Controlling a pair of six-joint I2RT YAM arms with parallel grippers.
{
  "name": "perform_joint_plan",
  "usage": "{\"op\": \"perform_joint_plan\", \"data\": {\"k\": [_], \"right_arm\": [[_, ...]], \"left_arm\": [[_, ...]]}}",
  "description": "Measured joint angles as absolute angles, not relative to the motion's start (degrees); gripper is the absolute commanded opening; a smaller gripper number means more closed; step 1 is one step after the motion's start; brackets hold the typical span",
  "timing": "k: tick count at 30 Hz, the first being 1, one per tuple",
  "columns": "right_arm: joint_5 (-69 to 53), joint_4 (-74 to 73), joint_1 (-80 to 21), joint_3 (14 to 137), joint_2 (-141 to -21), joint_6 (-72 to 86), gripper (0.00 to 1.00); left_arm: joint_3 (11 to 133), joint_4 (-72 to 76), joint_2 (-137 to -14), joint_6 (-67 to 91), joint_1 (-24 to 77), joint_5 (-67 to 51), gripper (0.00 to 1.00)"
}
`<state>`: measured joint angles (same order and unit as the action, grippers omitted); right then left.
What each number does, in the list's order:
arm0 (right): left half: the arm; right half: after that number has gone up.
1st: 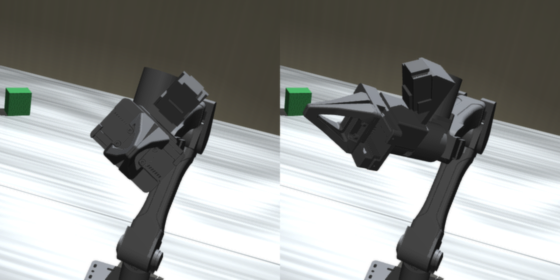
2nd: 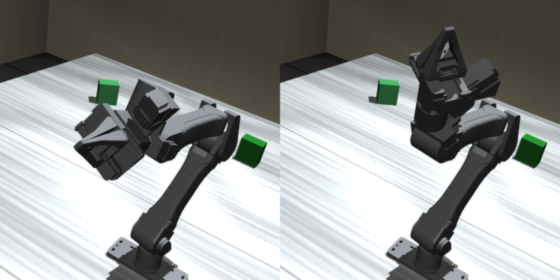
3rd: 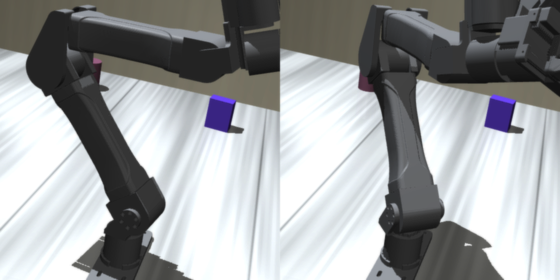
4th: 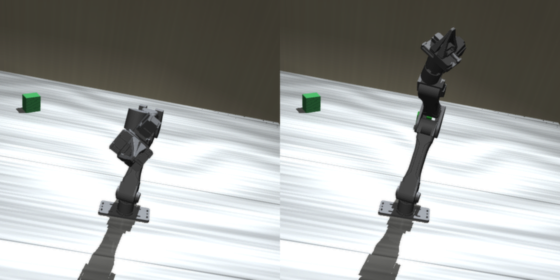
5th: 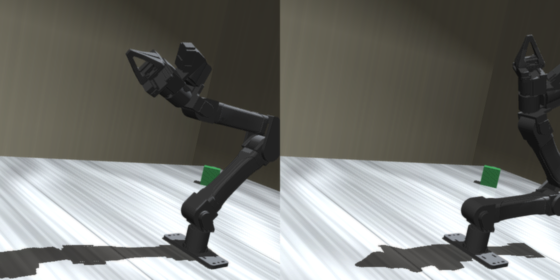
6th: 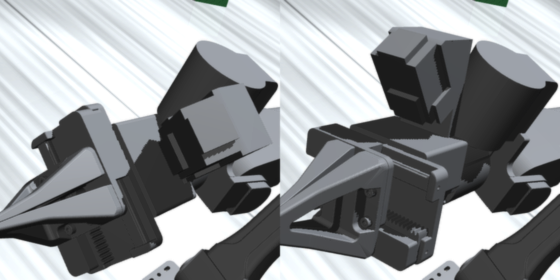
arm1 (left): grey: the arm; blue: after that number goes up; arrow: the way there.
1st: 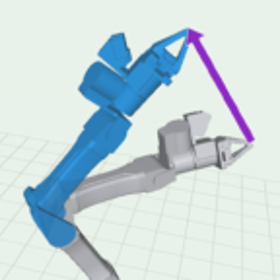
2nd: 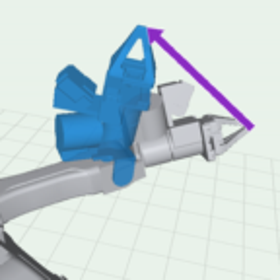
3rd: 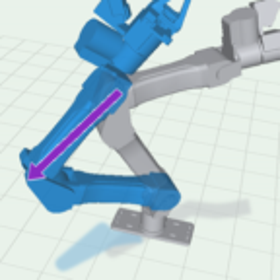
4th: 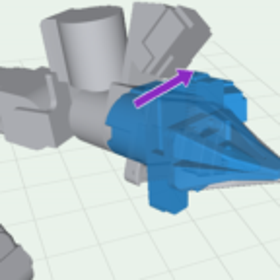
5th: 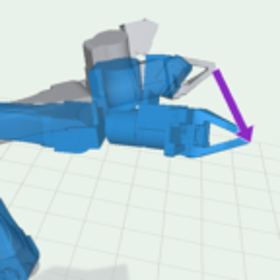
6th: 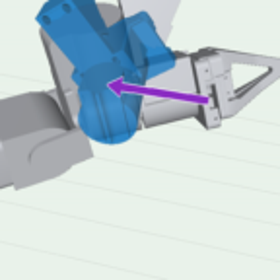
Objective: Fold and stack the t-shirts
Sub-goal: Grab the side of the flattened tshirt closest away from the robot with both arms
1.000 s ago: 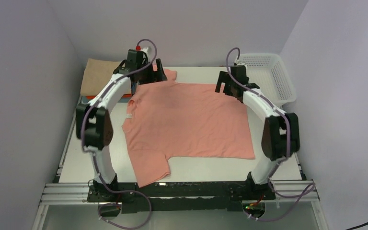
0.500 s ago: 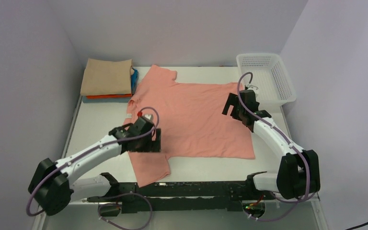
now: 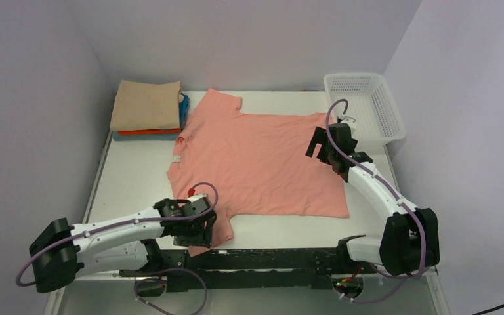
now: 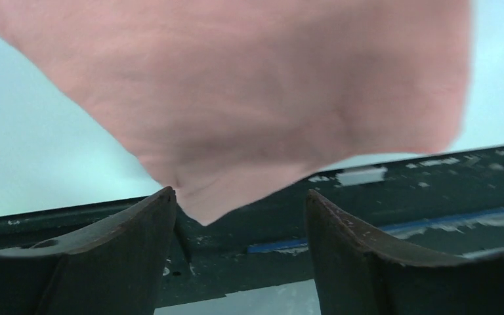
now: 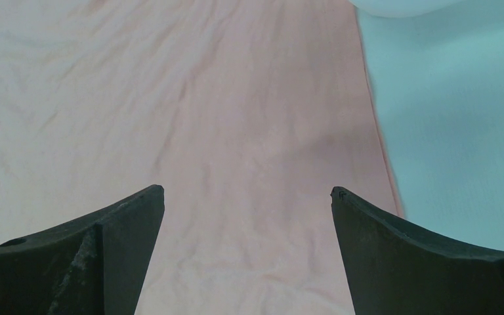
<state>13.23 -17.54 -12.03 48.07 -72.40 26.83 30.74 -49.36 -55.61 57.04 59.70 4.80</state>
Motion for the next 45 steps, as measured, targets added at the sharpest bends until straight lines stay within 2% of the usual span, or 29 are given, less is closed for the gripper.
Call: {"op": "perform_joint_plan", "data": {"k": [3,6,11,12,13,14,23,29,34,39,43,45], "right_arm": [[13.52,-17.5,-12.03,47.68,-72.38,26.85,1.0],[14.11,-17.45,-11.88,46.39,-71.81,27.29,1.0],[17.15,-18.96,-10.66,44.38,-68.29,30.57,1.0],[18.28,-20.32,-9.91,44.27,-67.0,31.99,1.0],[19.46,-21.52,-9.13,44.21,-65.73,33.34,1.0],[20.56,-22.9,-8.23,44.14,-64.36,34.79,1.0],[21.98,-34.54,-5.8,37.04,-55.0,44.88,1.0],[22.0,-44.42,-5.78,29.69,-45.28,53.65,1.0],[21.93,-45.01,-5.76,23.55,-37.12,59.09,0.95],[21.41,-44.86,-5.76,19.59,-38.44,62.19,0.91],[21.41,-41.95,-5.76,19.49,-41.08,62.61,0.81],[21.41,-40.25,-5.69,19.49,-42.13,62.63,0.69]], "left_arm": [[29.89,-49.23,-59.22,58.3,59.81,5.26,0.66],[29.15,-48.07,-60.69,58.41,59.81,5.8,0.57],[28.95,-47.68,-62.13,58.02,59.86,6.02,0.26],[29.02,-47.83,-62.59,57.93,59.88,6.15,0.18],[29.21,-47.9,-62.98,57.98,59.88,6.15,0.06],[29.43,-47.68,-63.42,58.02,59.88,6.07,0.0],[30.5,-46.0,-63.99,56.42,60.25,5.96,0.0],[30.5,-43.99,-58.37,55.07,60.25,7.2,0.0],[30.5,-42.57,-54.41,54.28,60.25,7.99,0.0],[30.5,-42.46,-52.47,54.28,60.25,9.1,0.0],[30.48,-42.11,-50.89,54.28,60.23,10.26,0.0],[30.5,-42.02,-50.5,54.26,60.18,10.85,0.0]]}}
